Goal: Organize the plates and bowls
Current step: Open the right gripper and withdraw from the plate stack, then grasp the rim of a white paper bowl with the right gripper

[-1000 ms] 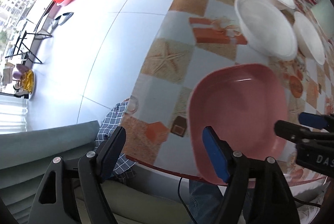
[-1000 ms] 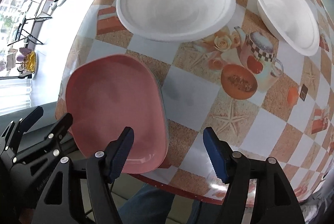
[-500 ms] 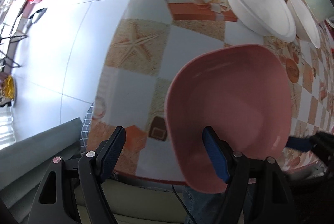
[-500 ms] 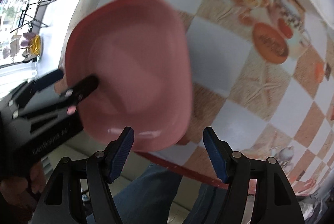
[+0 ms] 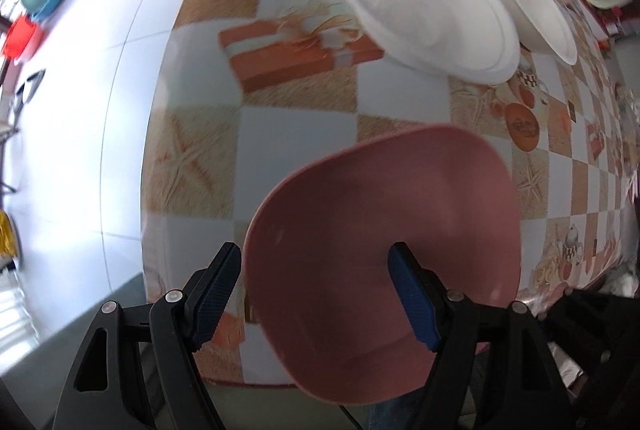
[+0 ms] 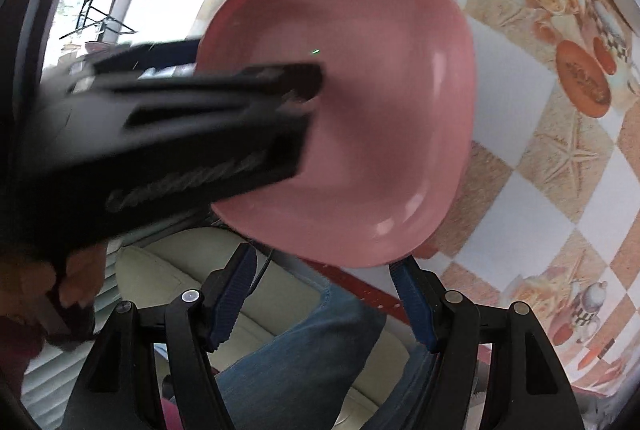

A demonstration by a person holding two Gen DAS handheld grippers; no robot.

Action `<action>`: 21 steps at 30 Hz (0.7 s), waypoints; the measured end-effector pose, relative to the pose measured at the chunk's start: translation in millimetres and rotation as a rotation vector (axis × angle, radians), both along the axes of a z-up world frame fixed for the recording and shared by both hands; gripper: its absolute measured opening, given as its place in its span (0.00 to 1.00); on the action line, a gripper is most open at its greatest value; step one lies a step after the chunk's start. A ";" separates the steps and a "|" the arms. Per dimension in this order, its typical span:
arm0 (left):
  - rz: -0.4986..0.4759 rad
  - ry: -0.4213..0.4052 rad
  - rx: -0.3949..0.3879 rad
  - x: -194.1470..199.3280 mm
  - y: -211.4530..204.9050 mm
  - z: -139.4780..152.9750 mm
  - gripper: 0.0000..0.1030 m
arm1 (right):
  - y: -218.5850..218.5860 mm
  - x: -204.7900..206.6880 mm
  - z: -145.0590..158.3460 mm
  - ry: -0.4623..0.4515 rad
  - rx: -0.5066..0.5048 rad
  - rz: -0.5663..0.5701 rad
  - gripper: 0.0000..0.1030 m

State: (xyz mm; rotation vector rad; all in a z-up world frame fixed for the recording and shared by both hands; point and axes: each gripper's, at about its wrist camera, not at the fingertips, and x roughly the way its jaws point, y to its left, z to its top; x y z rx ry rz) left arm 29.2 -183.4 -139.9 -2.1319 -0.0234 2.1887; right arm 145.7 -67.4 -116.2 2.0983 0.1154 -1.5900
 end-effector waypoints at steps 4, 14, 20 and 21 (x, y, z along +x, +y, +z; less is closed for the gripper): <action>-0.026 0.023 -0.027 -7.3 1.6 12.7 0.77 | 19.1 -6.7 8.9 0.021 0.005 -0.089 0.68; -0.022 0.110 -0.041 -45.8 -15.1 66.9 0.77 | 108.4 -71.6 38.2 0.152 0.081 -0.429 0.68; -0.022 0.160 -0.079 -84.5 -13.4 77.6 0.77 | 101.8 -97.2 39.3 0.172 0.096 -0.515 0.68; -0.023 0.164 -0.083 -85.3 -11.9 76.2 0.77 | 99.5 -100.0 38.1 0.168 0.095 -0.523 0.68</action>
